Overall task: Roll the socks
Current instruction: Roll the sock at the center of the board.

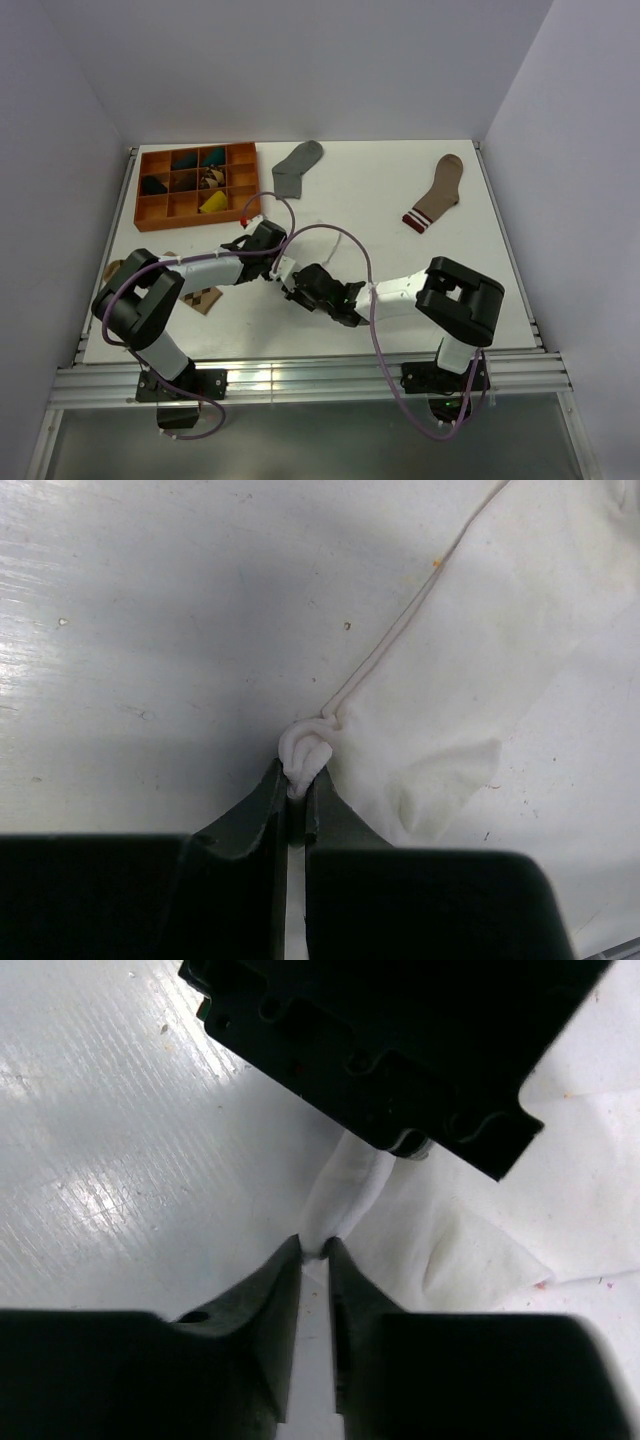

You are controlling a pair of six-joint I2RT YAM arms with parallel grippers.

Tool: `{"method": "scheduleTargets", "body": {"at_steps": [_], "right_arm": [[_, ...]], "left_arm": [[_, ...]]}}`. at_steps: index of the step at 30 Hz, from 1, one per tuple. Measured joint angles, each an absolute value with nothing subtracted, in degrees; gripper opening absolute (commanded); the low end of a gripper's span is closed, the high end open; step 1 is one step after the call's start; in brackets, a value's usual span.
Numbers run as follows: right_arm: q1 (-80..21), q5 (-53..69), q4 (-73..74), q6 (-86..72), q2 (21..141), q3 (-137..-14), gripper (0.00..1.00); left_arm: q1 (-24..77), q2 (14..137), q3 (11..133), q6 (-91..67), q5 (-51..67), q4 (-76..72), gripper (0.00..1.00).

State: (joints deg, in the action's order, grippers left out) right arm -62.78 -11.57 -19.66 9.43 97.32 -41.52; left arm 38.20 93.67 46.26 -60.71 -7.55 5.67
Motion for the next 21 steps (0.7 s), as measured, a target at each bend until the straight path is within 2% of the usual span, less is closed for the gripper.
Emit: {"method": "scheduleTargets", "body": {"at_steps": [2,3,6,10,21], "right_arm": [[-62.78,-11.70,-19.62,8.47,97.08,-41.34,0.35],[-62.81,-11.79,-19.53,8.01,96.90,-41.21,0.43],[-62.98,-11.79,-19.09,6.33,95.96,-40.86,0.52],[-63.13,-12.45,-19.35,4.27,95.26,-40.88,0.56],[-63.13,-16.88,-19.31,2.37,97.43,-43.20,0.55]], "left_arm": [[38.17,93.73,46.28,-60.75,-7.33,5.67,0.00],[38.17,93.73,46.28,-60.75,-7.35,5.67,0.00],[38.17,93.76,46.28,-60.77,-7.35,5.65,0.00],[38.17,93.76,46.28,-60.80,-7.33,5.63,0.00],[38.17,93.76,46.28,-60.90,-7.31,5.63,0.00]]}}
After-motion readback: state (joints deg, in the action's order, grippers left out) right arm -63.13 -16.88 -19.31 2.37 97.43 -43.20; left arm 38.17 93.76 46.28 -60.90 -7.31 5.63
